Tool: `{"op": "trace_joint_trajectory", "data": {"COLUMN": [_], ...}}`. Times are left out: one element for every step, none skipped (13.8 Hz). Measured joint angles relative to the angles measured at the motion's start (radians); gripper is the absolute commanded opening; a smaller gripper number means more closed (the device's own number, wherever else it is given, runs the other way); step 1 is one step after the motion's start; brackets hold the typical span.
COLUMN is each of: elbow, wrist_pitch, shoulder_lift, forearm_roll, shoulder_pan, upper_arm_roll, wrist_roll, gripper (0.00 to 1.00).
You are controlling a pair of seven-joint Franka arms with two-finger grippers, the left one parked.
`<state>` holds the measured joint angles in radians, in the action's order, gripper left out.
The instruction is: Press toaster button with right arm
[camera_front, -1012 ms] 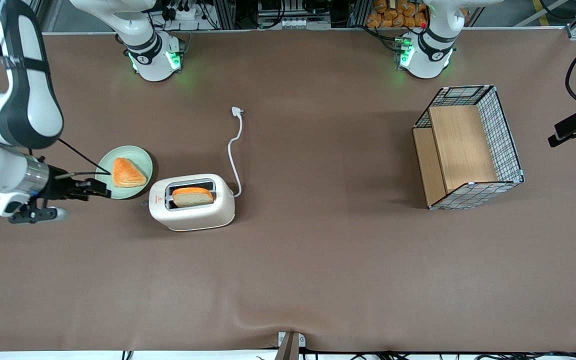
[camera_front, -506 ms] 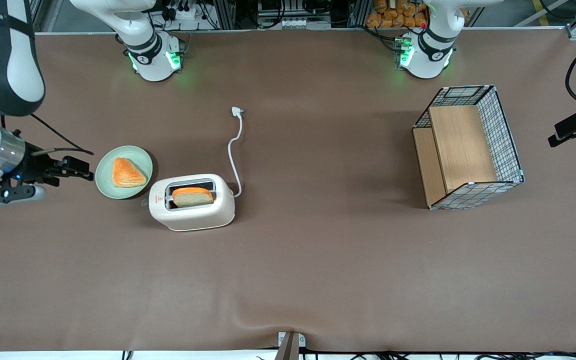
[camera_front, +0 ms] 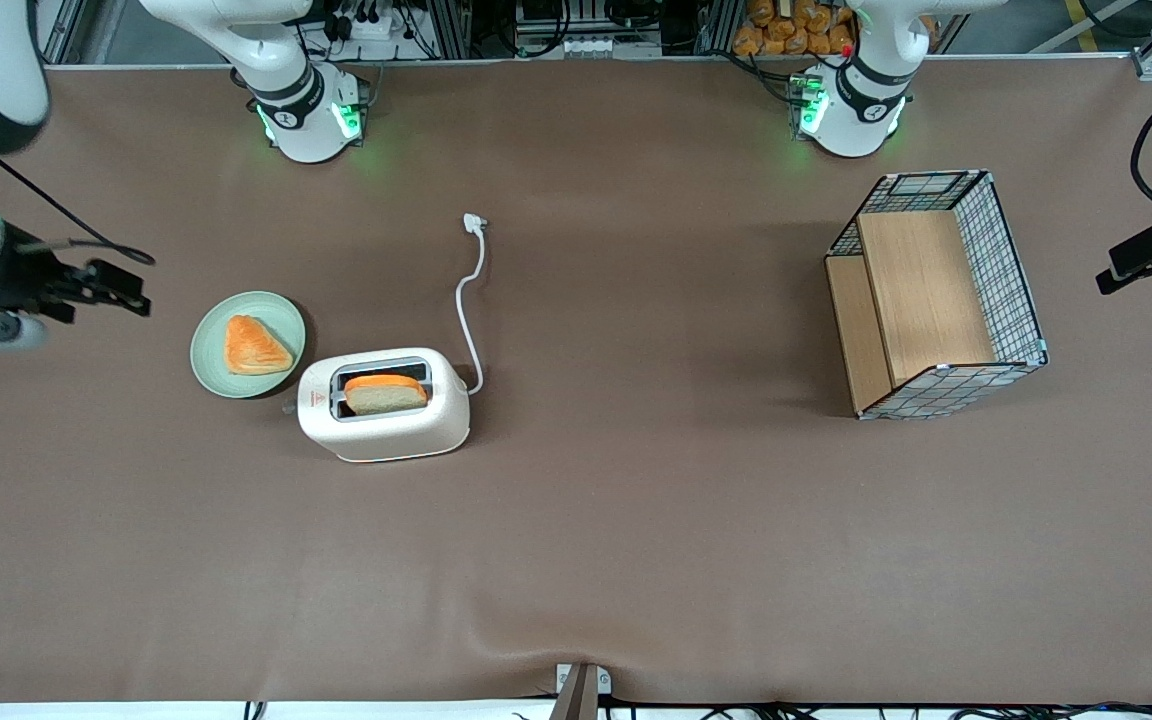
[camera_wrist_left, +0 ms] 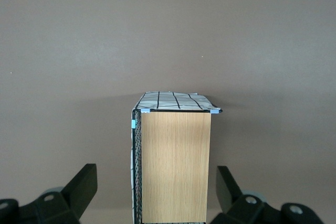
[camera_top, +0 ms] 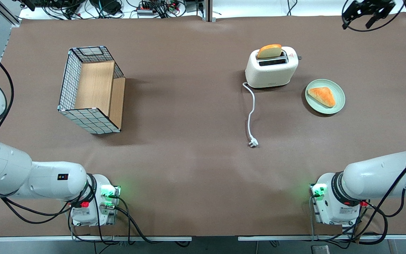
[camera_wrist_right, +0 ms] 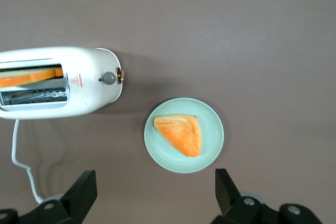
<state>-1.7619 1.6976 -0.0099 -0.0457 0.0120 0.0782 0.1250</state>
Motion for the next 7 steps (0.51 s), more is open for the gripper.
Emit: {"op": "trace_joint_trajectory", "data": {"elbow": [0.000,0.002,0.008,0.020,0.036,0.049,0.058], "wrist_pitch": [-0.018,-0.039,-0.063,-0.084,-0.098,-0.115,-0.136], "shoulder_lift": [-0.018,-0.033,-0.044,-0.051,-0.055,-0.056,-0.057], "forearm_roll": [0.002,0.004,0.005,0.006,0.007,0.007,0.007], "shoulder_pan": [-0.007,-0.015,-0.024,-0.035,-0.047,-0.057,-0.065], "upper_arm_roll": [0.003,0.005,0.005,0.006,0.007,0.007,0.007], "wrist_roll": [0.000,0.000,-0.001,-0.002,-0.003,-0.003,-0.008], "gripper": [1.00,1.00,1.00,1.00,1.00,1.00,1.00]}}
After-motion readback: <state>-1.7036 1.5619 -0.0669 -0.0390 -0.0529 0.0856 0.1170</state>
